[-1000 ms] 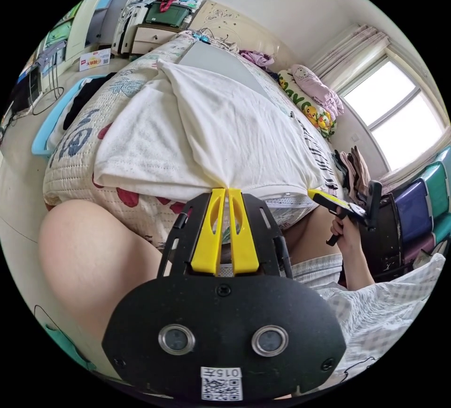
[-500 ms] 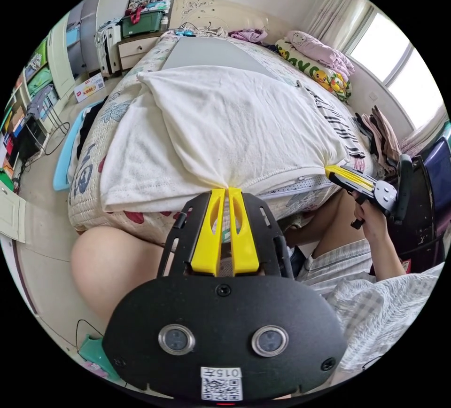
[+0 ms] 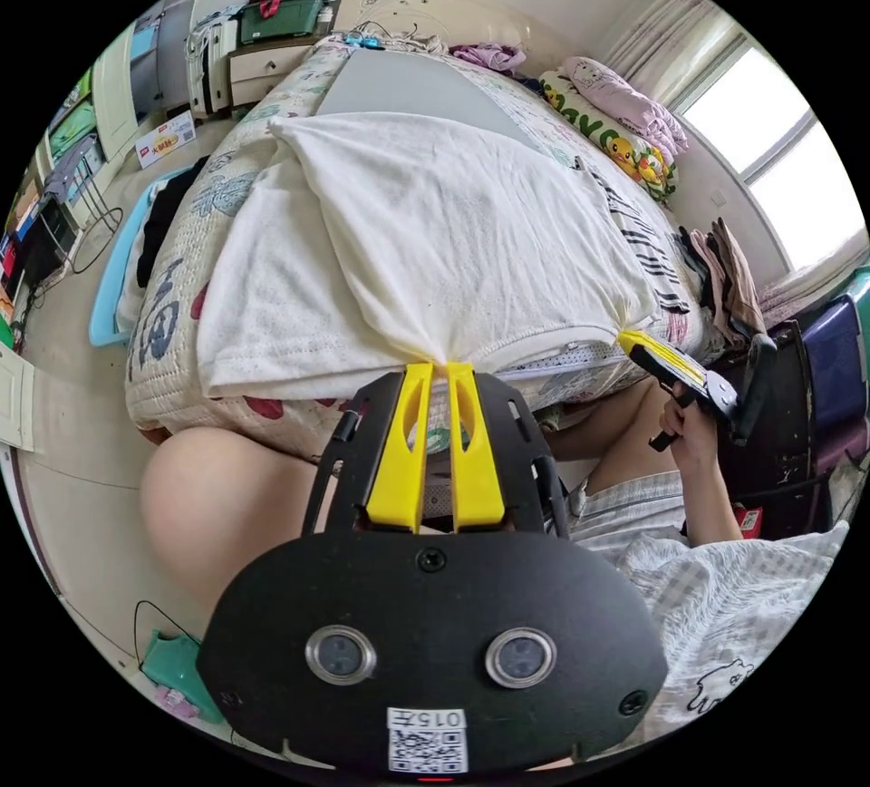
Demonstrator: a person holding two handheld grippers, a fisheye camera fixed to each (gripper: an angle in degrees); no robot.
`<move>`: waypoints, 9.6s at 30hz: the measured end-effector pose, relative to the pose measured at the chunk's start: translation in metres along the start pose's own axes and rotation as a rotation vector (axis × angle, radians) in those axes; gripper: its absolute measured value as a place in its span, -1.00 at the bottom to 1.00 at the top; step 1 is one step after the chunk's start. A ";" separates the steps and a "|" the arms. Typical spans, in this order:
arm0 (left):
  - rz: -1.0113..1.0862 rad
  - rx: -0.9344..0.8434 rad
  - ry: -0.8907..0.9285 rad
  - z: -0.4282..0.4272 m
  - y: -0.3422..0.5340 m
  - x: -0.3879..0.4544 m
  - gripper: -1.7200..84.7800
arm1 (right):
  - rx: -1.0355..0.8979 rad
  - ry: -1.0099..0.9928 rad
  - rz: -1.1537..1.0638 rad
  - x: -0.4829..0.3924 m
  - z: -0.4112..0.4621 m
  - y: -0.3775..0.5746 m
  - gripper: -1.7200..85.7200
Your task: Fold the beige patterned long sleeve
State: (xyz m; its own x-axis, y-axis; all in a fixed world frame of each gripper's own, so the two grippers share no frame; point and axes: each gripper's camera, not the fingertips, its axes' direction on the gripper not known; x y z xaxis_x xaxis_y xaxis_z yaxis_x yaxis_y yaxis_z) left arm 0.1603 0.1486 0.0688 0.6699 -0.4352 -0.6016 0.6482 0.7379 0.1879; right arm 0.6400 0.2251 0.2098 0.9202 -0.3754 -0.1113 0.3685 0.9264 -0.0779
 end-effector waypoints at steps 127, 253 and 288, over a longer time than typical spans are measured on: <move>0.138 0.067 -0.016 0.080 -0.406 -0.056 -0.97 | -0.084 -0.347 -0.371 -0.122 0.173 0.008 -0.96; 0.310 0.105 0.324 0.480 -0.328 0.024 -0.76 | 0.090 0.238 0.145 0.174 -0.279 -0.308 -0.76; 0.680 -0.143 1.041 0.906 -0.130 0.369 -0.85 | 0.120 0.864 0.182 0.250 -0.583 -0.004 -0.76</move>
State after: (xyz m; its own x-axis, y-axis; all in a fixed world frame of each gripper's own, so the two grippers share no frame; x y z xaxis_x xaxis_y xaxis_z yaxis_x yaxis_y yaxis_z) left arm 0.6516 -0.5752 0.5257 0.2072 0.6214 -0.7556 0.1944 0.7308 0.6543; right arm 0.7913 0.1097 -0.3949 0.5626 -0.0697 -0.8238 0.2823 0.9527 0.1122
